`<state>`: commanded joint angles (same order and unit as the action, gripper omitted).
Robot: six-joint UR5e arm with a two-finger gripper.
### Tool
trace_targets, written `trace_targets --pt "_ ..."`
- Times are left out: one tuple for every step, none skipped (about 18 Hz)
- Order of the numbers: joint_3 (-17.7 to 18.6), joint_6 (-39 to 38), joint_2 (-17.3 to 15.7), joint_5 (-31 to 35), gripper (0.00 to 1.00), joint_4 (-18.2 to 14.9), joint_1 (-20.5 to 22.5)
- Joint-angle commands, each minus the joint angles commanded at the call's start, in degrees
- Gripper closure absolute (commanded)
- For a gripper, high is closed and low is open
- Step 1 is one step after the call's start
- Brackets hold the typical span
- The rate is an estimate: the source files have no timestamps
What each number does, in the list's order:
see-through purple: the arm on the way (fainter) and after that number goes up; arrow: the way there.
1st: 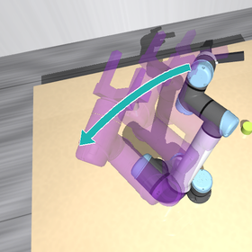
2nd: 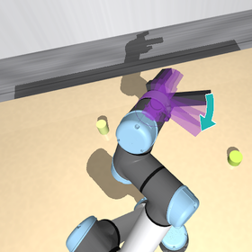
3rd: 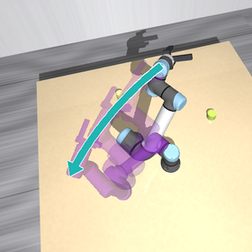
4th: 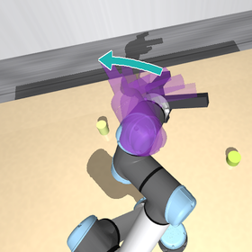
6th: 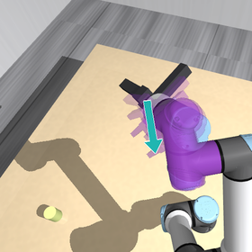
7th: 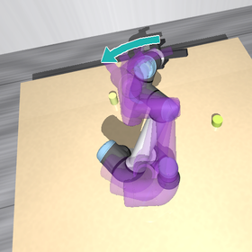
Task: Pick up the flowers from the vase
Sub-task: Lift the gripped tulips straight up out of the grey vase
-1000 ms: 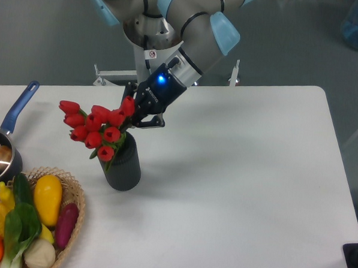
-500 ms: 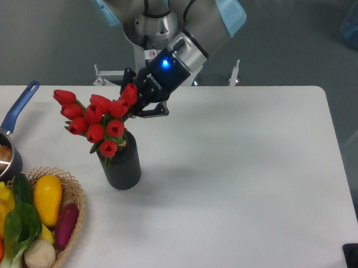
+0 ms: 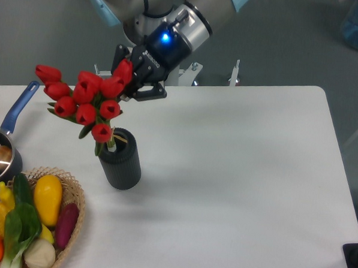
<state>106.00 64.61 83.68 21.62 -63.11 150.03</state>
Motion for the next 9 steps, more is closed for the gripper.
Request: trace_targets --pt "-0.4 -0.6 -0.6 0.1 1.00 0.0 0.2" --pt "-0.7 -1.0 -1.1 0.2 1.00 0.0 0.3" --pt "-1.1 -1.6 -1.6 0.2 1.00 0.0 0.4" --pt "-1.3 -2.4 -2.0 0.3 1.00 0.0 0.4" --pt "-1.7 -3.0 -2.4 0.4 1.00 0.0 0.4" --pt "-2.2 -3.3 -2.6 0.6 1.00 0.0 0.4" --pt "-2.5 -3.3 -2.8 0.8 1.00 0.0 0.5" --pt "-2.9 -3.3 -3.1 1.1 1.00 0.3 0.9" --pt "-2.9 -3.3 -3.5 1.7 1.00 0.4 1.7"
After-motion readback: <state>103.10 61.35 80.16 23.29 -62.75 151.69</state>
